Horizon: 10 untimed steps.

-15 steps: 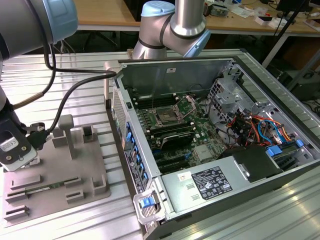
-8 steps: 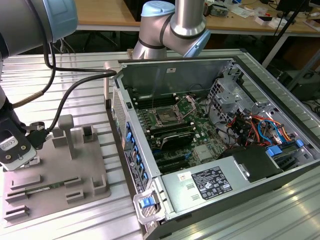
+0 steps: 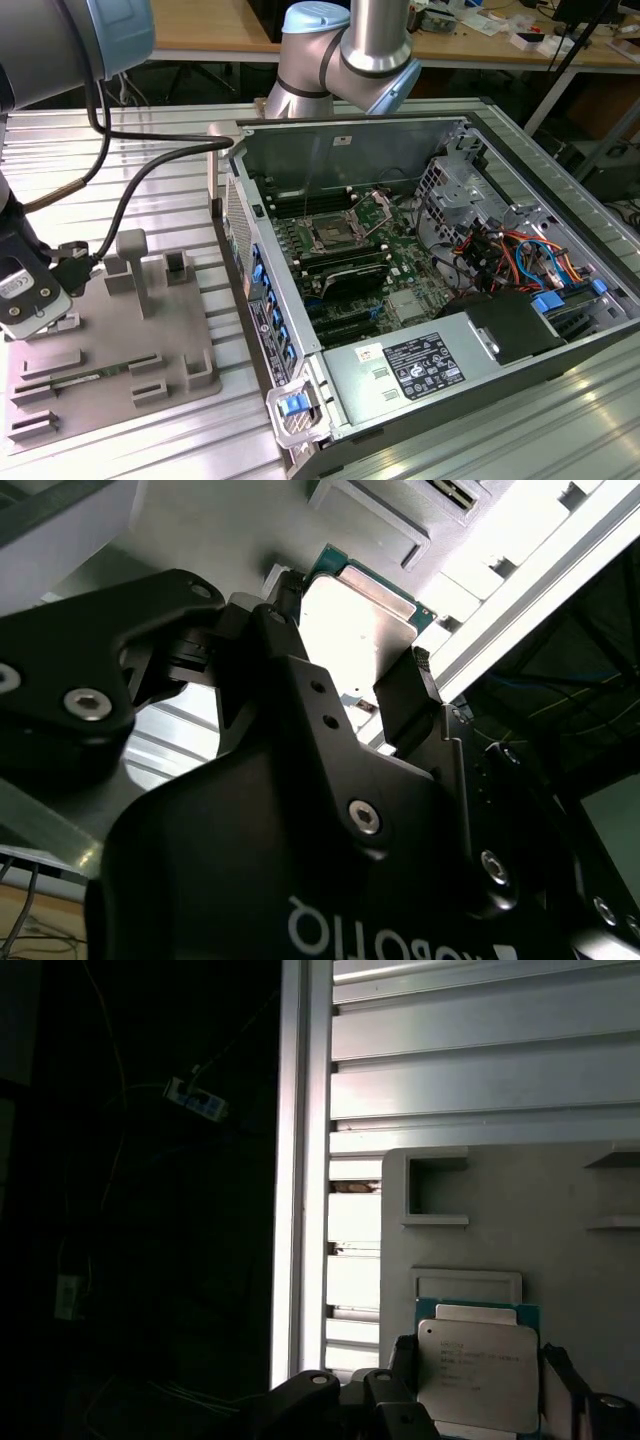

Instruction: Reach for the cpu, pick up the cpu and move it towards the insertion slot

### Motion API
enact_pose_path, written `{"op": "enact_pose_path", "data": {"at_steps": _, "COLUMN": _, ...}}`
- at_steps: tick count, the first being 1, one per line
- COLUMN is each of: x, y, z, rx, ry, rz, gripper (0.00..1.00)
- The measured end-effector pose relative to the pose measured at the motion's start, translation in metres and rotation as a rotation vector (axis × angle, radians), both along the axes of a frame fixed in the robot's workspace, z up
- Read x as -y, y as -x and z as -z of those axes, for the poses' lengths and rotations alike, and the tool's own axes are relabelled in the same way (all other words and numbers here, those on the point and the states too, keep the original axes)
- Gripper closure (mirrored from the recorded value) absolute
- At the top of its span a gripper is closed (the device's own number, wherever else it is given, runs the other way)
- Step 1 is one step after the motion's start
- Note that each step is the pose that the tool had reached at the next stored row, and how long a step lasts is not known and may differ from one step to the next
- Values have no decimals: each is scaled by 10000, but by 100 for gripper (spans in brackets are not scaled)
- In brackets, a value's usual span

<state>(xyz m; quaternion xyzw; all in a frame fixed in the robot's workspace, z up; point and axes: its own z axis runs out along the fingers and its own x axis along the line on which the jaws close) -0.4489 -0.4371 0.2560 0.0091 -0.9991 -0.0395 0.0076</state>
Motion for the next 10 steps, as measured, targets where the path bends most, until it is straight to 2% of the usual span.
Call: {"op": "enact_pose_path", "data": {"at_steps": 10, "x": 0, "y": 0, "z": -51, "rx": 0, "ry": 0, "rz": 0, "gripper": 45}}
